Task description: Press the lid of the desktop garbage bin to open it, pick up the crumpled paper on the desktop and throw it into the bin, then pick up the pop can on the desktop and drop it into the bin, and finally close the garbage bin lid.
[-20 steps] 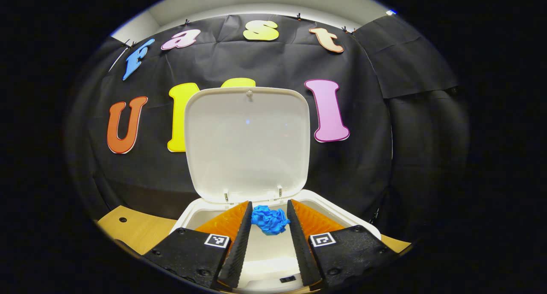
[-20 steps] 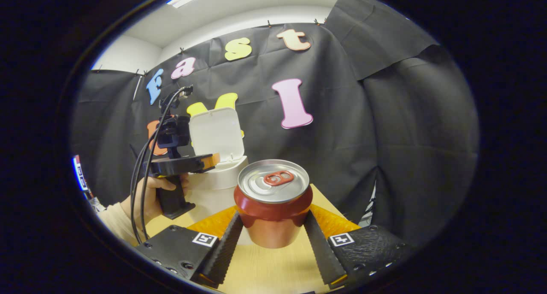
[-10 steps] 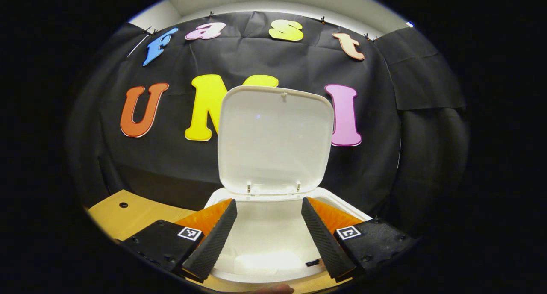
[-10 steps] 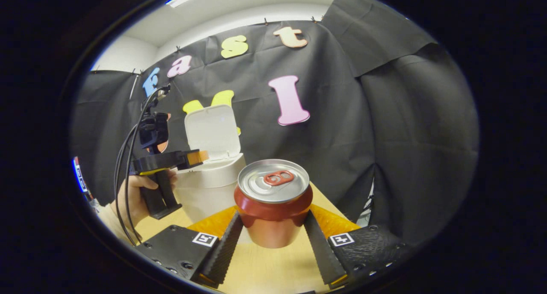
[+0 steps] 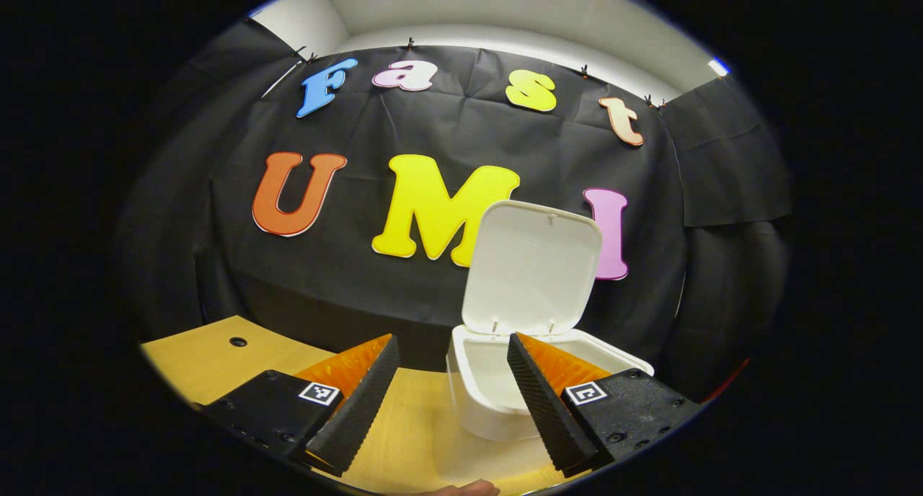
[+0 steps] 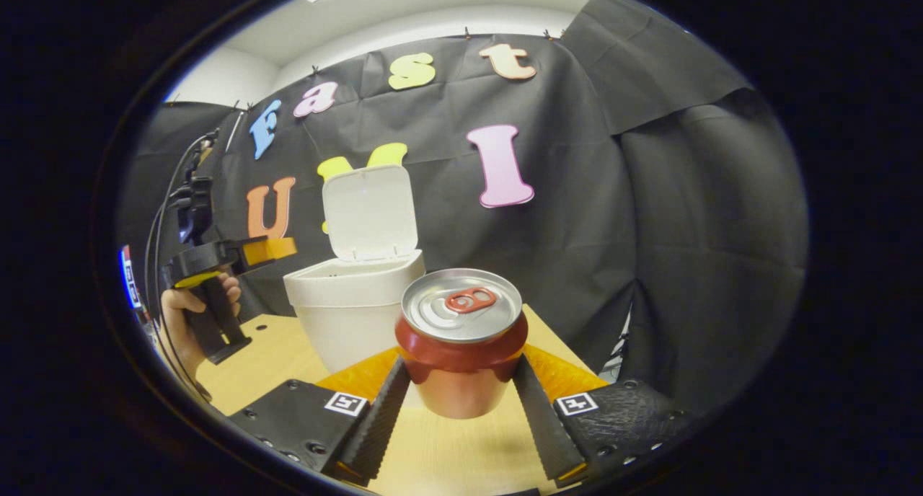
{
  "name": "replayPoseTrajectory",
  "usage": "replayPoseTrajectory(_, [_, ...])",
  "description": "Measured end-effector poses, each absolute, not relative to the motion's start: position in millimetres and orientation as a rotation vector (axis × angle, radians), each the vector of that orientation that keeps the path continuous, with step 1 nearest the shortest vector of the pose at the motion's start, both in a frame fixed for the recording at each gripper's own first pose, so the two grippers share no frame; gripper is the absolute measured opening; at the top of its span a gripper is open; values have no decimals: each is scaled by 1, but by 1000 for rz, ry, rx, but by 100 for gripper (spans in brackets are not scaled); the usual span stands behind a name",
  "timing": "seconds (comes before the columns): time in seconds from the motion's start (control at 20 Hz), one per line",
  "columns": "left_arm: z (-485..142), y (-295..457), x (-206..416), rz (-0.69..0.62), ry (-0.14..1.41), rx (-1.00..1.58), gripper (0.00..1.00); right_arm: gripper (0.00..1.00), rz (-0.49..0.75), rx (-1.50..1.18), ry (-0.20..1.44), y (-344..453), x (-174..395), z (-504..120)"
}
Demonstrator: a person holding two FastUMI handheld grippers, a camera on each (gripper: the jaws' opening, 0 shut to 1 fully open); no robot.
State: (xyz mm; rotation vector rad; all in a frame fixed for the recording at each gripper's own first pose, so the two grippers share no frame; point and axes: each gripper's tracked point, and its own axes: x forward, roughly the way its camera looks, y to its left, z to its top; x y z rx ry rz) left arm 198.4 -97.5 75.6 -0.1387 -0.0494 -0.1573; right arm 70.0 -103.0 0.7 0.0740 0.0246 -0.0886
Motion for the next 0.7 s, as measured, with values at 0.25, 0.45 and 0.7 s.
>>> replayPoseTrajectory(0.25, [42, -51, 181, -112, -31, -112, 98, 80, -101, 3, 4, -82, 63, 2])
replayPoseTrajectory(0.45, [-4, -31, 157, -113, 12, -171, 98, 80, -117, -11, -2, -65, 63, -6])
replayPoseTrajectory(0.7, [-63, 8, 131, -40, 53, -94, 98, 80, -76, -43, 35, -29, 67, -29])
